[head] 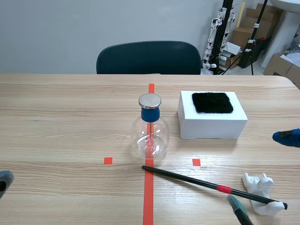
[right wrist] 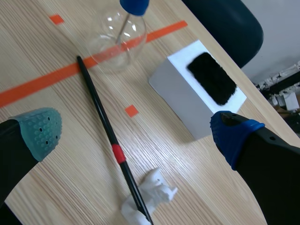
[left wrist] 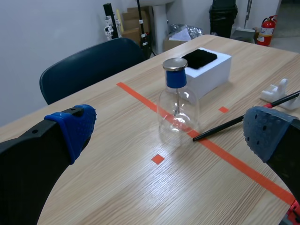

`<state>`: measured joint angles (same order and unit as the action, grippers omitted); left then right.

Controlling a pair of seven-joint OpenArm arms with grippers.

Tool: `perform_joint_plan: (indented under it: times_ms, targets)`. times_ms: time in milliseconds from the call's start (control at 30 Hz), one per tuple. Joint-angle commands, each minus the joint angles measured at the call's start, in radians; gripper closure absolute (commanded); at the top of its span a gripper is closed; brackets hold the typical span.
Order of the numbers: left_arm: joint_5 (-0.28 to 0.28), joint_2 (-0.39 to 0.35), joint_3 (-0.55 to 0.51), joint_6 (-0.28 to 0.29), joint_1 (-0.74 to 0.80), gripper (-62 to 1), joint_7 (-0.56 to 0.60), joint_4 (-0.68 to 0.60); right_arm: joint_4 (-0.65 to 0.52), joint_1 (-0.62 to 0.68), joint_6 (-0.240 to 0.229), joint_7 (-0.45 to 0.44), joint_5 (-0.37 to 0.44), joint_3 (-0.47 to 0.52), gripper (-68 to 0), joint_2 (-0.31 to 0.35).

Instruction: Do the electroscope experiment. pick up the black charging rod

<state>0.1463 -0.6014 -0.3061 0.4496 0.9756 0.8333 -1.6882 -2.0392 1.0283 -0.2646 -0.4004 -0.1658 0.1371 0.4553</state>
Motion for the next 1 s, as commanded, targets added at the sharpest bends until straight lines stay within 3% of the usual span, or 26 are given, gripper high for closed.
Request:
perform_joint_plan:
  times_ms: [0,133,367,500,633,800,967]
  targets:
    - [-0.019,0.006,0.005,0.03,-0.029,-62.3,0.048,0.025,-0.01,-0.043,-0.011,0.042,0.016,-0.001,-67.9,0.053]
    - [-0.079,0.006,0.02,0.097,-0.101,-62.3,0.128,0.14,-0.01,-0.13,-0.082,0.267,0.046,-0.048,-67.9,0.146]
    - [-0.19,0.006,0.092,0.152,-0.23,-62.3,0.269,0.344,-0.01,-0.303,-0.104,0.68,0.106,-0.2,-67.9,0.276]
    - [-0.248,0.006,0.131,0.161,-0.278,-62.3,0.387,0.439,-0.01,-0.4,-0.134,0.851,0.177,-0.28,-67.9,0.341]
    - [-0.319,0.006,0.16,0.174,-0.319,-62.3,0.523,0.513,-0.01,-0.492,-0.145,0.97,0.28,-0.358,-67.9,0.401]
    - [-0.4,0.006,0.18,0.174,-0.374,-62.3,0.621,0.593,-0.004,-0.591,-0.202,1.072,0.406,-0.439,-67.9,0.443]
    - [-0.406,0.006,0.206,0.174,-0.435,-62.3,0.652,0.68,0.024,-0.678,-0.265,1.177,0.472,-0.51,-67.9,0.442]
